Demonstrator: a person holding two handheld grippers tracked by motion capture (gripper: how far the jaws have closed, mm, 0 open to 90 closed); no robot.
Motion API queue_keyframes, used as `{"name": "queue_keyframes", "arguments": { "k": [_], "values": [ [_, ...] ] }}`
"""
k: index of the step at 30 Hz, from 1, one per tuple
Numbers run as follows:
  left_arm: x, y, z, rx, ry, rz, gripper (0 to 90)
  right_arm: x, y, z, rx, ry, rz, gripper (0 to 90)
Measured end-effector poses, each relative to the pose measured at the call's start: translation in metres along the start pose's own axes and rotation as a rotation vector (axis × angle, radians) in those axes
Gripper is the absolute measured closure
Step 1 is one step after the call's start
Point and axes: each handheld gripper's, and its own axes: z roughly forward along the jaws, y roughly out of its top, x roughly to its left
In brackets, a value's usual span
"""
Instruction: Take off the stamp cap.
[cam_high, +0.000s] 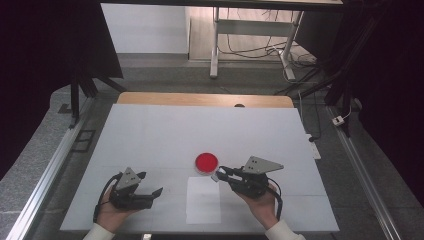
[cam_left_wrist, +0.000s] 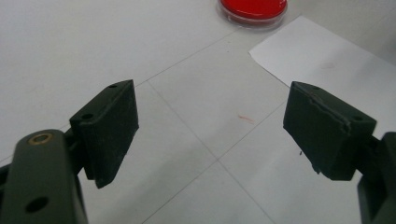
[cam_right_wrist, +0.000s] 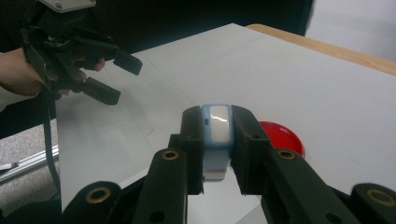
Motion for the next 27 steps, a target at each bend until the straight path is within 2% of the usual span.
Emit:
{"name": "queue_keyframes", "arguments": {
  "k": [12, 17, 24, 27],
  "values": [
    [-0.007, 0.007, 0.009, 0.002, -0.018, 0.02, 18.2, -0.001, -0.001, -0.001, 0.001, -0.012, -0.003, 74.7],
    [-0.012, 0.013, 0.01, -0.025, 0.006, 0.029, 18.5, -0.001, -0.001, 0.0, 0.004, -0.013, -0.005, 74.7],
    [-0.02, 0.021, 0.014, -0.034, -0.015, 0.049, 18.5, 0.0, -0.001, 0.0, 0.003, -0.014, -0.007, 74.7],
    [-0.022, 0.023, 0.015, -0.051, 0.0, 0.051, 19.0, -0.001, -0.001, 0.0, 0.004, -0.015, -0.005, 74.7]
  ]
}}
